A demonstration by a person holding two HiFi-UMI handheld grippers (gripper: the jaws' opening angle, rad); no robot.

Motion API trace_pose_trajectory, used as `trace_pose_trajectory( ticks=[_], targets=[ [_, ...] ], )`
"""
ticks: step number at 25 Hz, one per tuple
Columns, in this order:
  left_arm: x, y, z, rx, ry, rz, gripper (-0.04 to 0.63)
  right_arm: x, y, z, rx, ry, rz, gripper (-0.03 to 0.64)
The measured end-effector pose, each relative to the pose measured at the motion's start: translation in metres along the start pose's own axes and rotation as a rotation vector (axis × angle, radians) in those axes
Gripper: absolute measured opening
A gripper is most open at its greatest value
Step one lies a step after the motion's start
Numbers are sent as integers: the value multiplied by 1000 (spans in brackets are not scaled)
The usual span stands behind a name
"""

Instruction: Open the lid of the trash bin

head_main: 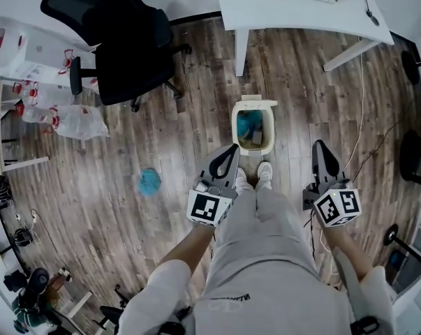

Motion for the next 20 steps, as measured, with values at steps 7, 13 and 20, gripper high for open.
trace_pose_trajectory(
  ticks=[7,13,20],
  targets=[
    [-8,53,12,105,-11,63,-3,-49,49,0,-20,-41,111,17],
    [-15,76,38,220,-61,110,-3,-71,51,-2,-62,-35,125,17],
    [-35,84,80,181,22,162,-3,-110,55,-1,-120,38,193,17]
  ],
)
Point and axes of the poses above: the fingertips, and each gripper's own axes: x forward along the fingers, z to its right, y out of its top, the point moved 1 cm from there along -x, backward along the fingers, and after that the axes turned 11 degrees about -y, right-handed, at the moved point
